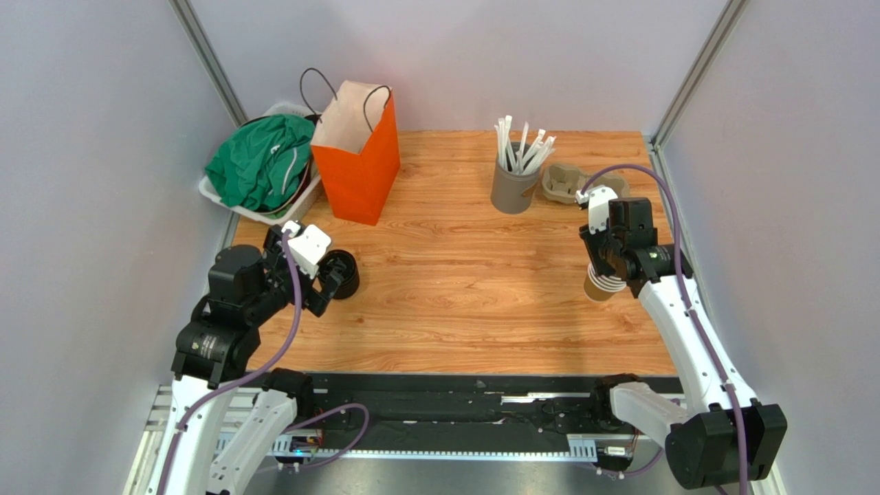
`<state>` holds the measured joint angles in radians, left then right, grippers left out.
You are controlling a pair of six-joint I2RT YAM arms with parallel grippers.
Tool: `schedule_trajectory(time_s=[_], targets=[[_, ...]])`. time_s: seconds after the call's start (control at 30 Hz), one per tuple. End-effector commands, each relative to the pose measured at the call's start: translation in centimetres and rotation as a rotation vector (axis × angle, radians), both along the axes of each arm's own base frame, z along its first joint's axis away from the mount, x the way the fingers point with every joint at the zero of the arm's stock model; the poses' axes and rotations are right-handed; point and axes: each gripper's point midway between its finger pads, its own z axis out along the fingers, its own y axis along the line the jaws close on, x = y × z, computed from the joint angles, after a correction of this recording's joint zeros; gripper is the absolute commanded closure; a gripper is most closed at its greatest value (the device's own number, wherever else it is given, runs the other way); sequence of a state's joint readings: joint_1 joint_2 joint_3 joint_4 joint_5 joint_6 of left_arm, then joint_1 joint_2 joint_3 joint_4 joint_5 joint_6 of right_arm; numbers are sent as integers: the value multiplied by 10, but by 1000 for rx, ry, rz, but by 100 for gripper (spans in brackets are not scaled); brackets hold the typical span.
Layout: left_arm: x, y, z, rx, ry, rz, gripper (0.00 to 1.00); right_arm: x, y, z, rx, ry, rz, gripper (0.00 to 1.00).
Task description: Pack the takeout coffee
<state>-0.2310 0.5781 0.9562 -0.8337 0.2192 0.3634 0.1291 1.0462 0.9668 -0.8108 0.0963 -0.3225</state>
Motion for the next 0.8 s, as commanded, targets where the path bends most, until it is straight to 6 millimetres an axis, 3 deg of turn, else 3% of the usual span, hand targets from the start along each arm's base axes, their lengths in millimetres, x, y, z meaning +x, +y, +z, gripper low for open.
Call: schedule_trajectory(time_s=[0.0,0.37,0.77], targets=[[2,-3,7,-37,-26,0,1,7,-3,4,4,-30,-28,72],[5,-3,6,-45,-18,3,1,7,-4,2,-2,-21,-32,80],[5,-5,2,-58,-6,-3,1,9,-3,13,8,-59,-35,92]])
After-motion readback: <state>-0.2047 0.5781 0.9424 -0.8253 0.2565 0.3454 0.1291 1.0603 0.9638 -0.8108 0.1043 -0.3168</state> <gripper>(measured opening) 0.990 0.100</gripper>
